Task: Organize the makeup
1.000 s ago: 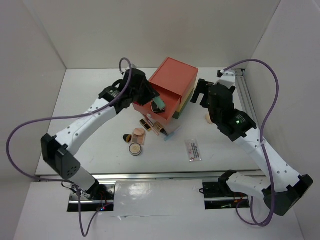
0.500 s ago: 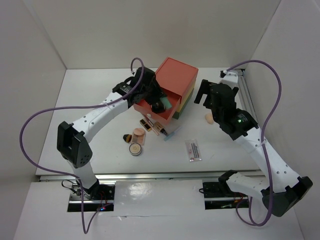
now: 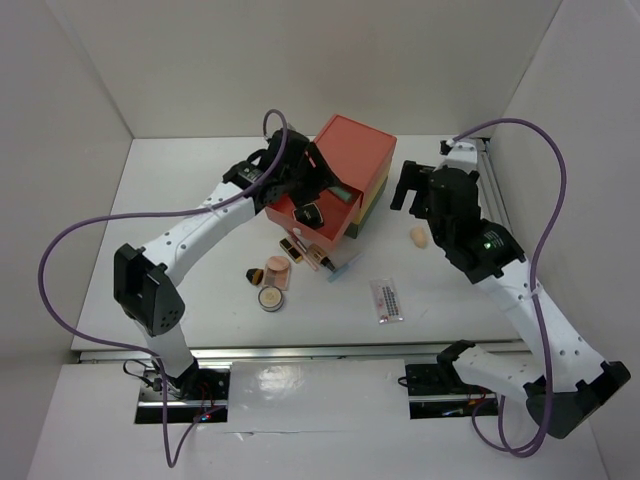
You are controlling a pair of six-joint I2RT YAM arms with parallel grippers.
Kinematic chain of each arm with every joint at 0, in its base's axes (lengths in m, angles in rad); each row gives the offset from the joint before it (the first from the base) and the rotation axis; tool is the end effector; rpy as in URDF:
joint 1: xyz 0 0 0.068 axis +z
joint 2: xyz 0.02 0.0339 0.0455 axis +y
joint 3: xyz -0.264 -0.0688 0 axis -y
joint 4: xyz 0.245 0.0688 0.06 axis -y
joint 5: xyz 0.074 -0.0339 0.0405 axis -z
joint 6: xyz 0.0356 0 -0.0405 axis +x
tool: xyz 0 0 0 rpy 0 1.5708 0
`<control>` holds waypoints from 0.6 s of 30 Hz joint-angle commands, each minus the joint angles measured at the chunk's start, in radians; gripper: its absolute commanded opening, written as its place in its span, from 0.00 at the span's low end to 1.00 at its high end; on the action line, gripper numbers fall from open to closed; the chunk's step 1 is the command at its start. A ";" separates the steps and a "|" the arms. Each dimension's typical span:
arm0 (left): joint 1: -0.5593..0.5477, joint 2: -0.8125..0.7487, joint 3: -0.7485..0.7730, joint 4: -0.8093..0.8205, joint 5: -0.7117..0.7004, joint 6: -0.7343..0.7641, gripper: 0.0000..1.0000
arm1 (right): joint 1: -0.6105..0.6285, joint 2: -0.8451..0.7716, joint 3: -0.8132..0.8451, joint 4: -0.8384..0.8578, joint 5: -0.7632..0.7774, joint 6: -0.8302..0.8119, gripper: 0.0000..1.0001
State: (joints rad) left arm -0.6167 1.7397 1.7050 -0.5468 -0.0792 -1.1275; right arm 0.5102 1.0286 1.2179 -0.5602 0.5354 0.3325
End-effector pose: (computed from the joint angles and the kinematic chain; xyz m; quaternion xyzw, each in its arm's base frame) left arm 0.3302 -0.2307 0.3651 -0.2404 0.8462 -0.3408 0.3318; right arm 0.1927 0.0870 0.4067 0.0781 0.8061 0.0235 0.5862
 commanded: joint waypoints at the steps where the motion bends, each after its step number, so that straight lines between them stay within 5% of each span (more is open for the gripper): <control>1: 0.005 -0.023 0.079 0.042 0.015 0.069 0.77 | -0.006 -0.024 0.058 -0.015 -0.102 -0.111 1.00; 6: 0.005 -0.113 0.128 -0.004 -0.016 0.190 0.78 | 0.014 -0.006 0.117 -0.004 -0.394 -0.242 1.00; 9: 0.005 -0.277 0.012 -0.039 -0.129 0.230 0.78 | 0.167 0.056 0.140 -0.014 -0.362 -0.274 1.00; 13: 0.005 -0.544 -0.218 -0.190 -0.304 0.171 1.00 | 0.463 0.134 0.152 -0.012 -0.273 -0.341 1.00; 18: 0.038 -0.813 -0.412 -0.477 -0.433 0.006 1.00 | 0.686 0.333 0.137 -0.012 -0.215 -0.372 1.00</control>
State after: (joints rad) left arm -0.5919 1.0115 1.3762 -0.7933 -0.3759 -1.0210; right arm 1.1267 1.2812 1.3510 -0.5571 0.2874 0.0132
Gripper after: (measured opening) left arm 1.000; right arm 0.999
